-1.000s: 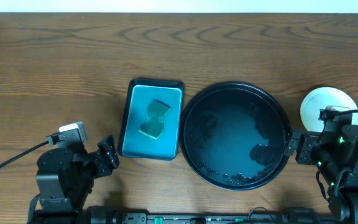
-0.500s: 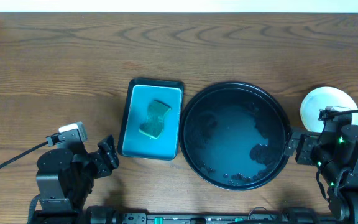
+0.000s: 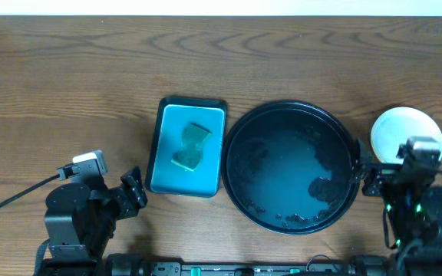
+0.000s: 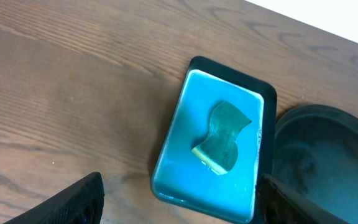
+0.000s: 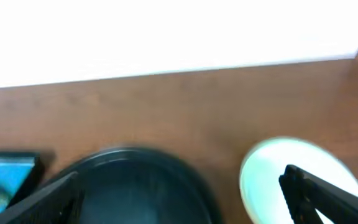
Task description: Clean dirty plates on tray and stack at the side
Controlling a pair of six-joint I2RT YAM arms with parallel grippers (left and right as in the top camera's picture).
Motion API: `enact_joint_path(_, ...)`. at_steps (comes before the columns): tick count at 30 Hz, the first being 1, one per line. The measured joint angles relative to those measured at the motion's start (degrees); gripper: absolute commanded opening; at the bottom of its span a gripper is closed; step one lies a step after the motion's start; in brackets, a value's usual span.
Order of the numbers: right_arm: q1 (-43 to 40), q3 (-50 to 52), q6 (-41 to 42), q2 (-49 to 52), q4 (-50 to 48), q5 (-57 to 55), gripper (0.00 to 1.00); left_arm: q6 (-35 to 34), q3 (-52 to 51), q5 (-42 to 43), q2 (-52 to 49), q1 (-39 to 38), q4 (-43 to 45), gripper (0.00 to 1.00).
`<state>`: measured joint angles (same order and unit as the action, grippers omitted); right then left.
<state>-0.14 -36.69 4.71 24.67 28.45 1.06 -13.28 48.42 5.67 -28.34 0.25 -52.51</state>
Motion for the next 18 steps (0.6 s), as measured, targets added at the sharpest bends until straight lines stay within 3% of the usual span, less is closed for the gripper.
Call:
enact_joint_path(7, 0.4, 18.1, -0.2, -15.7, -17.7, 0.4, 0.99, 0.0, 0.0, 0.0, 0.0, 0.0, 0.0, 0.79)
enact_joint_path(14, 1.2, 32.5, -0.2, -23.6, -33.9, 0.5, 0.99, 0.0, -0.1, 0.0, 0.0, 0.0, 0.0, 0.79)
enact_joint_path(18, 1.2, 35.5, -0.2, -24.0, -36.3, 0.4, 0.99, 0.0, -0.1, 0.0, 0.0, 0.0, -0.1, 0.79)
